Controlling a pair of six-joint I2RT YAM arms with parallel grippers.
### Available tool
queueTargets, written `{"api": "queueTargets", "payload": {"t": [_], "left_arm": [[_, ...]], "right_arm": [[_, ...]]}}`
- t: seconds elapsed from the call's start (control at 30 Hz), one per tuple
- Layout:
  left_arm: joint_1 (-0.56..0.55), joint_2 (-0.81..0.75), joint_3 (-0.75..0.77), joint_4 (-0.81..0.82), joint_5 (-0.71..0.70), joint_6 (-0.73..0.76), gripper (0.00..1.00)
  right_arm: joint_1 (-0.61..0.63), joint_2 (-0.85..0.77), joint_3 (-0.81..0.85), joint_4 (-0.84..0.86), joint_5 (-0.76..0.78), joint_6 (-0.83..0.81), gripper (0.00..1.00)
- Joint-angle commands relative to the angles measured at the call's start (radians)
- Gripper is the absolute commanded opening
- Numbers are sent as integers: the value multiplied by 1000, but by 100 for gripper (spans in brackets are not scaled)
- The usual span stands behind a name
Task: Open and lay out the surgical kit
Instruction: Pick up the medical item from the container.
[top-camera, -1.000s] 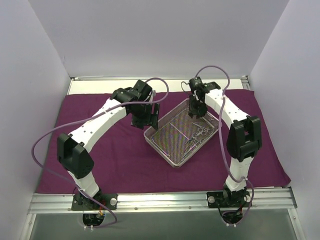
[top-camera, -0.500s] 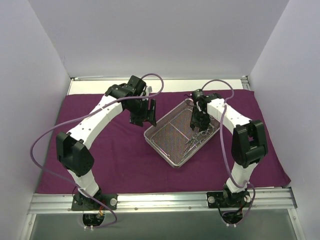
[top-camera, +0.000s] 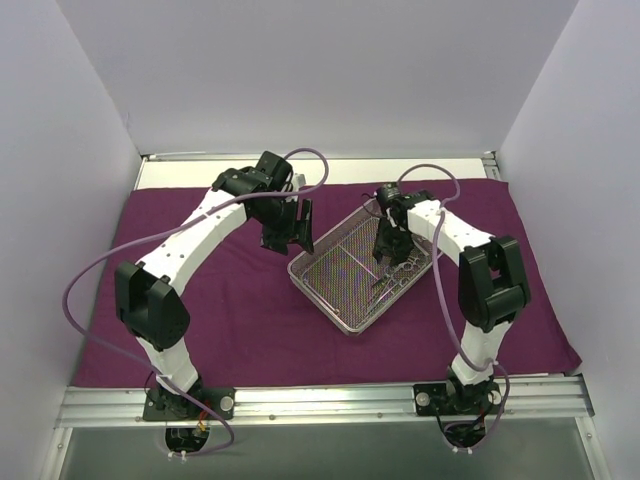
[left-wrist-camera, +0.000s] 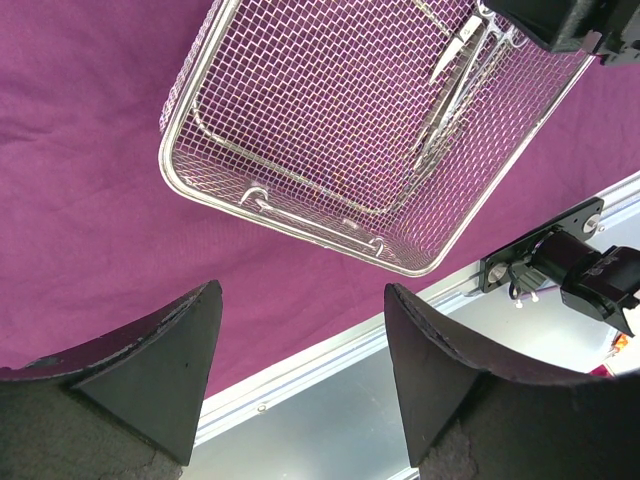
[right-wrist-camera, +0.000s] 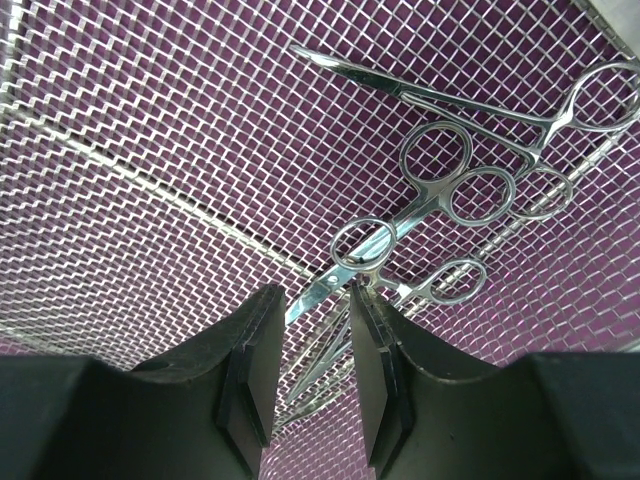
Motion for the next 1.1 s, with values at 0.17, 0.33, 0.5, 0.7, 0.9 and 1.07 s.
{"api": "queueTargets", "payload": {"t": [0.17,0.33,0.5,0.7,0.9,1.07], "left_arm": [[13,-7,30,8,32,1,74],[15,1,37,2,32,-2,74],[16,7,45,-1,32,-5,74],[15,4,60,-12,25,-2,73],[16,-5,77,-32,29,-3,73],[19,-22,73,5,54,15,80]], "right_arm": [[11,47,-46,20,13,3,33],[13,77,-77,61,14,-12,31],[24,111,-74,78,59,-31,25],[37,119,-77,94,103,-65,7],[68,81,41,5,163,-132,0],[71,-7,124,-21,129,-192,0]]}}
